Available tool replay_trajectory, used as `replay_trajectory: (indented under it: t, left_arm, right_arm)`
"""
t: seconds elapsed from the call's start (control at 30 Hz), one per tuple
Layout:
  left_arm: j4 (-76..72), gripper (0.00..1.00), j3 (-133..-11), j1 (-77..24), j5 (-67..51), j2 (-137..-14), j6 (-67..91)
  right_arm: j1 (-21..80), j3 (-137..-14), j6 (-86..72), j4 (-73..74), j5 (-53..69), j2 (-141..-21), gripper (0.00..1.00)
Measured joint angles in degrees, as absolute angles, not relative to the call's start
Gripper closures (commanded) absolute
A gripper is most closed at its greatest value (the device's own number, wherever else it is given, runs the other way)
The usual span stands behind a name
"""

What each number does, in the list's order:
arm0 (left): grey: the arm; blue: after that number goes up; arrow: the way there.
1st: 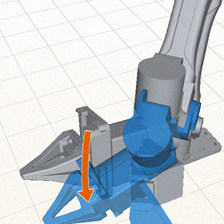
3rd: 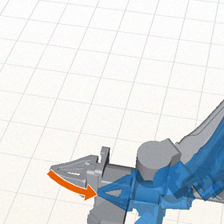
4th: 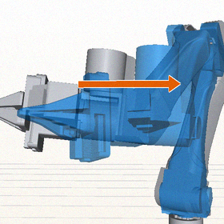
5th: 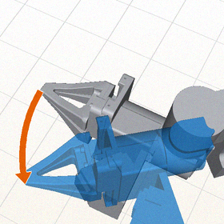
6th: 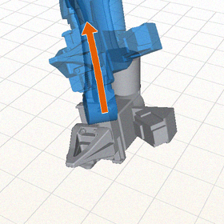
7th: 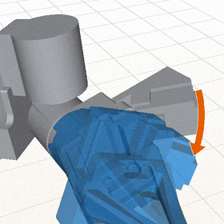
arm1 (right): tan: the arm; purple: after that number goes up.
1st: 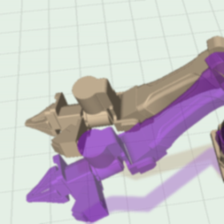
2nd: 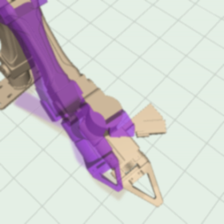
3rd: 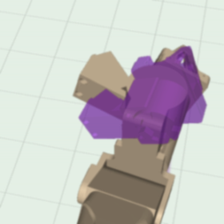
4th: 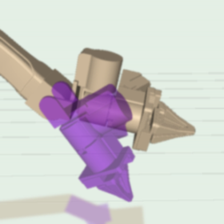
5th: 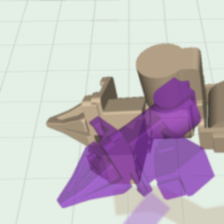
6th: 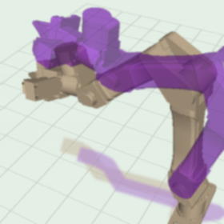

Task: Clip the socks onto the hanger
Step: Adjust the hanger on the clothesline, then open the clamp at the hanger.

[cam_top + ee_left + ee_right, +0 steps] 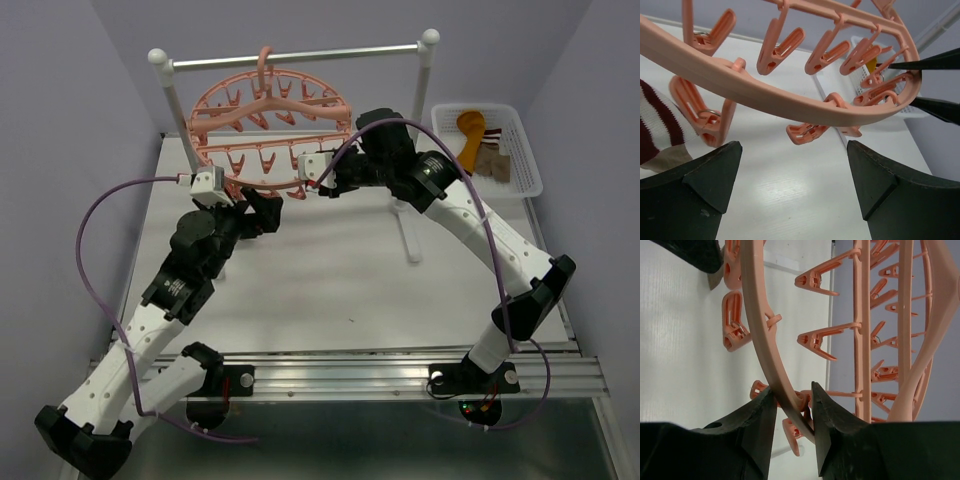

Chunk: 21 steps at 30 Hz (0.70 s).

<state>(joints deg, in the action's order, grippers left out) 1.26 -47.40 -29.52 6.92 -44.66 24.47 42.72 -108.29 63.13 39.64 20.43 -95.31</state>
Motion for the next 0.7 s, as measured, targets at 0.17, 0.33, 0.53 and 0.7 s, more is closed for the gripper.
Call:
replay_trajectory:
  t: [0.17, 0.33, 0.53, 0.7]
  left_arm:
    - [-1.1, 0.01, -47.3, -29.5, 8.8, -43.3, 24.5]
    - [-1.9, 0.01, -47.0, -29.5, 8.0, -43.3, 24.5]
    - [-2.3, 0.01, -44.8, -29.5, 8.5, -41.8, 26.6]
    - [-2.5, 0.01, -42.4, -29.5, 13.4, -39.5, 33.0]
  right_arm:
    - [42.9, -108.3, 62.0, 39.6, 19.9, -95.4, 0.63]
    - [43.2, -108.8, 59.9, 39.4, 19.4, -96.0, 0.62]
    - [44.1, -109.1, 57.9, 39.1, 17.1, -96.8, 0.63]
    - [44.7, -109.1, 55.0, 38.2, 14.6, -97.3, 0.62]
